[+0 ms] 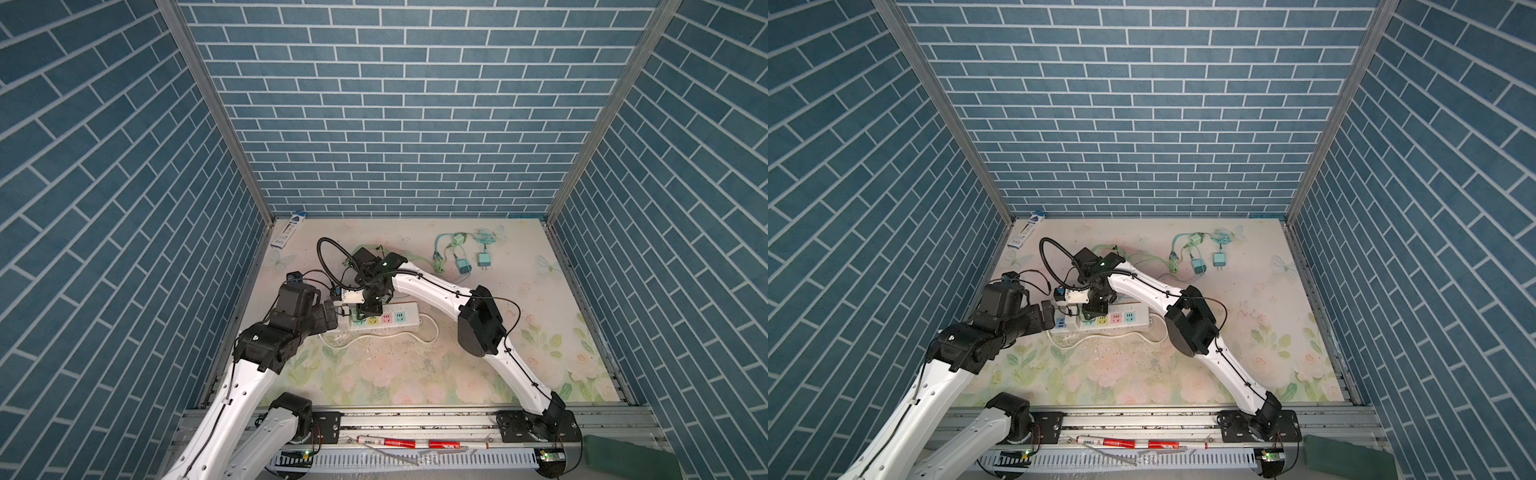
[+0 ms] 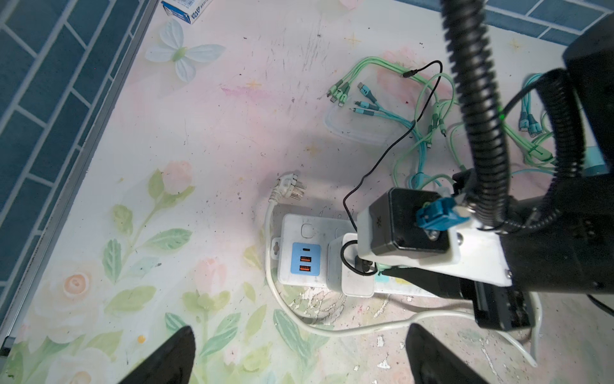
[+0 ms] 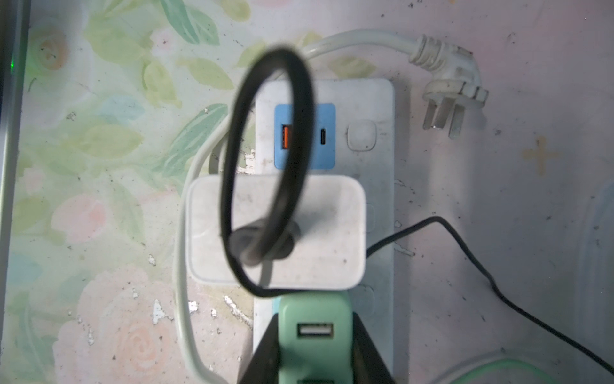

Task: Insert the plug
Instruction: 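Lower and press the green charger into the power strip socket with the right gripper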

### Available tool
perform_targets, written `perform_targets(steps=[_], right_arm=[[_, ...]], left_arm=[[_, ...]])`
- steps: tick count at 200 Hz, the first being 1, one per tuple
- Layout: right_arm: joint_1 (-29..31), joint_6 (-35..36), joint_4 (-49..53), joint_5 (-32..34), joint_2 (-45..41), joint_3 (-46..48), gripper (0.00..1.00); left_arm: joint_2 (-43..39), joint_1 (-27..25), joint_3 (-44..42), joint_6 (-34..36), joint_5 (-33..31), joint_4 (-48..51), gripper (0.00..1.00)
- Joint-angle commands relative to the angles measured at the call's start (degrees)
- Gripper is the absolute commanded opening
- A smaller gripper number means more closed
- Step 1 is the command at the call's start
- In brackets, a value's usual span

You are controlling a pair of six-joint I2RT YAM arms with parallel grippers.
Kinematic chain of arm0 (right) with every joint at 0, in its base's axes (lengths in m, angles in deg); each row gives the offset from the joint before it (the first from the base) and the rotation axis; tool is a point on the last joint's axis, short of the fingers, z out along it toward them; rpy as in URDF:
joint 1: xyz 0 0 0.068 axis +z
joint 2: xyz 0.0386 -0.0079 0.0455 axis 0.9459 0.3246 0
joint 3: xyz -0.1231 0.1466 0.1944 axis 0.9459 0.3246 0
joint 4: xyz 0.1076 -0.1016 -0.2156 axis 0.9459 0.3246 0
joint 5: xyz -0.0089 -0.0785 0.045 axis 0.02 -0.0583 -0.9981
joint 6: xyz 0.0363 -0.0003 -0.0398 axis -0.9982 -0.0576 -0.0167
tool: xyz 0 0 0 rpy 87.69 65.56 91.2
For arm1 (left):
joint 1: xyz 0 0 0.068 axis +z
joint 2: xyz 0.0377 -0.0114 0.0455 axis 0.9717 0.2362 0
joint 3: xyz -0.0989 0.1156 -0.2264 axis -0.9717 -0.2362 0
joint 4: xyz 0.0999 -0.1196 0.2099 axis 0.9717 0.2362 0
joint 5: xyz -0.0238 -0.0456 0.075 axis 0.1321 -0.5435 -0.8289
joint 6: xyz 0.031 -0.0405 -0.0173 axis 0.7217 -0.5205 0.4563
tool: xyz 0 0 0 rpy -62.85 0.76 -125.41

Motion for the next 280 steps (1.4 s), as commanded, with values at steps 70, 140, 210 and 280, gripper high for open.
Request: perform_targets(steps=[70, 140, 210, 280], right_arm=[[1.3, -1.8, 1.7, 0.3, 1.3, 4.7, 0.35], [1.0, -1.8, 0.9, -0.2, -1.0, 3.0, 0.49], [-1.6, -4.5, -0.3, -2.1, -4.9, 2.6, 0.59], [-3.8, -5.5, 1.7, -7.0, -6.6, 2.2, 0.61]], left_arm=[[-0.1, 0.5, 1.6, 0.8, -1.6, 0.0, 1.00], [-1.7, 0.5, 0.9, 0.3, -1.3, 1.0, 1.00], [-1.3, 0.5, 1.7, 0.4, -0.6, 1.8, 1.00], [-1.0, 0.5, 2.0, -0.1, -0.3, 1.8, 1.00]])
